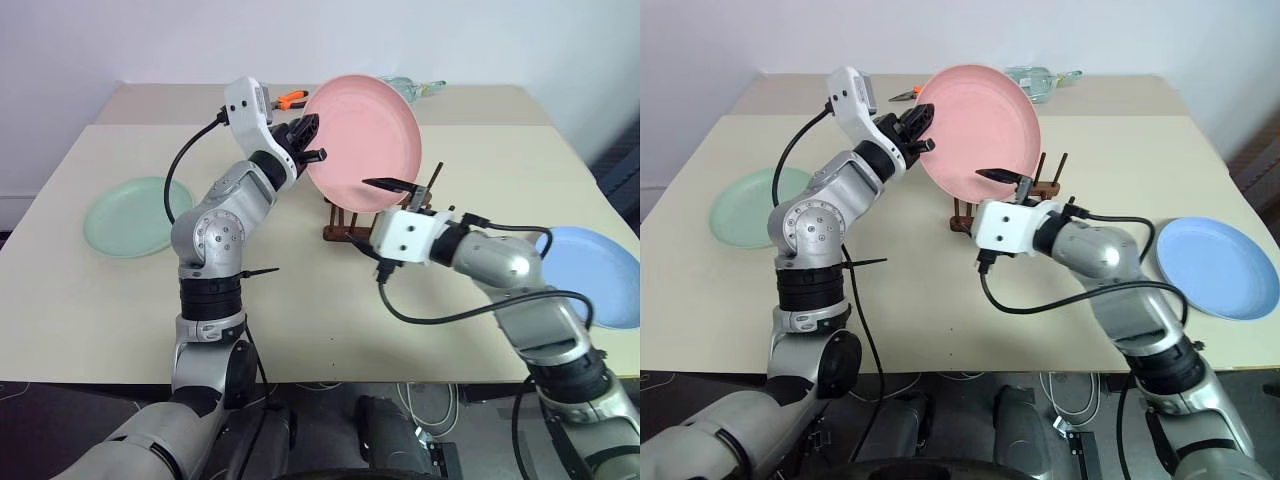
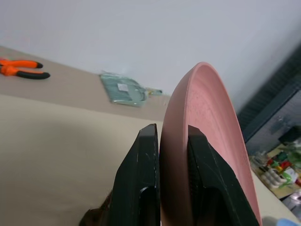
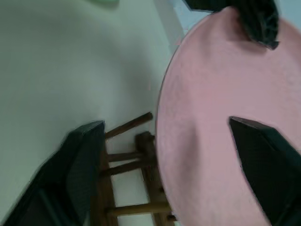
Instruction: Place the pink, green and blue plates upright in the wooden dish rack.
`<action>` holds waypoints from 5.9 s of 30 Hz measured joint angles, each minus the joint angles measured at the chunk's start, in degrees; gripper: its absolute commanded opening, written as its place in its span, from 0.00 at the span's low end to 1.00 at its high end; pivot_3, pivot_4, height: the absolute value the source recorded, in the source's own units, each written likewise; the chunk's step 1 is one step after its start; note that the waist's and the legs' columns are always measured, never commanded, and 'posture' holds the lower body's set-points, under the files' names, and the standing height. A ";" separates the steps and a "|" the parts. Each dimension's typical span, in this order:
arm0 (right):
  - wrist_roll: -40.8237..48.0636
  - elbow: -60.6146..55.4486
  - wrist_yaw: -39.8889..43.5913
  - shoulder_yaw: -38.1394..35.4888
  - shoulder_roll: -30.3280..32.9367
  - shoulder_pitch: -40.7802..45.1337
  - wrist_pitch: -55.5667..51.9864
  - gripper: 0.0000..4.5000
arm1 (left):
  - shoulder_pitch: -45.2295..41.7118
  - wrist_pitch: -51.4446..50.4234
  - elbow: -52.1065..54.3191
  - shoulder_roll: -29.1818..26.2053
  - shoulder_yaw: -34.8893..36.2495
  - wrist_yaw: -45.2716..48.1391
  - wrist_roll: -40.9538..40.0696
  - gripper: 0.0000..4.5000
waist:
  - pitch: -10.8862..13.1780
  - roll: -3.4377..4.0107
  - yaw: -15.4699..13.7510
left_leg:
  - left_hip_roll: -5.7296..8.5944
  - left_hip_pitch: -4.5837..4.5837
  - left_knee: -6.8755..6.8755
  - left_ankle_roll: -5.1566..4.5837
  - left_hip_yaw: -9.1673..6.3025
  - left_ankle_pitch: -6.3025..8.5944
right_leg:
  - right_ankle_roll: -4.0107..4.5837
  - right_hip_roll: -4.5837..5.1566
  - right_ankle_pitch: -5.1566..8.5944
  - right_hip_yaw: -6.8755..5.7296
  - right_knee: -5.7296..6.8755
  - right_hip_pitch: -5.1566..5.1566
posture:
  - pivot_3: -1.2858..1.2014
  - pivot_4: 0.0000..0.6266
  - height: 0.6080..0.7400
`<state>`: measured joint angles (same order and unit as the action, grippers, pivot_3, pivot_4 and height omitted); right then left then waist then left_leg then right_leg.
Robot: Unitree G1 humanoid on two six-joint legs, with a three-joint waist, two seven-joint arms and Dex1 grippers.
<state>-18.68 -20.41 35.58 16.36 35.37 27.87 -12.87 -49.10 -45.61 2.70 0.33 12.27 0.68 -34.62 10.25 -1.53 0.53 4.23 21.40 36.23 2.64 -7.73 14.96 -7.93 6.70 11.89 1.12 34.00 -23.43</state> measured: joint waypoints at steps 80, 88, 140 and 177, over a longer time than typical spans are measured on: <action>36.34 -6.35 3.51 -0.18 -1.13 4.70 -12.11 0.99 | 20.57 11.55 -9.62 -24.45 18.52 -14.37 23.86 1.00 | 0.10 0.08 -0.68 | 0.00 0.05 -0.02 -0.07 -0.08 0.05 | 0.01 0.05 -0.02 -0.02 0.00 -0.08 | 0.52 0.24 1.00; 32.58 -6.00 4.52 3.92 -5.36 2.69 -10.73 1.00 | 19.52 -0.53 -7.12 -16.45 32.13 -19.75 12.52 0.87 | 0.05 -0.15 -1.17 | -0.02 0.02 -0.03 0.02 -0.20 0.01 | 0.03 0.00 -0.02 -0.15 0.06 -0.06 | 0.52 0.24 1.00; 24.98 3.57 -7.12 -15.14 -20.34 7.04 -6.49 0.00 | 13.31 17.55 9.14 -20.60 3.47 5.20 7.26 0.91 | 0.17 -0.15 0.18 | -0.09 -0.03 -0.20 0.09 -0.08 -0.05 | 0.16 -0.17 -0.08 0.05 0.05 -0.10 | 0.52 0.24 1.00; 38.89 -2.50 -18.11 -20.54 -8.63 5.65 -22.24 0.90 | 31.46 13.30 23.33 -26.66 -18.88 36.11 5.51 0.92 | 0.30 0.30 0.21 | -0.14 0.04 -0.20 0.03 -0.06 -0.02 | 0.34 -0.17 0.21 0.03 0.01 -0.14 | 0.52 0.24 1.00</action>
<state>20.21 -22.91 17.47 -4.18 26.74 33.52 -35.11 -17.64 -32.31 26.03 -26.34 -6.61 36.79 -29.11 10.56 -1.23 0.74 4.09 21.44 36.03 2.67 -7.79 14.94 -7.59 6.53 12.10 1.15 34.00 -23.57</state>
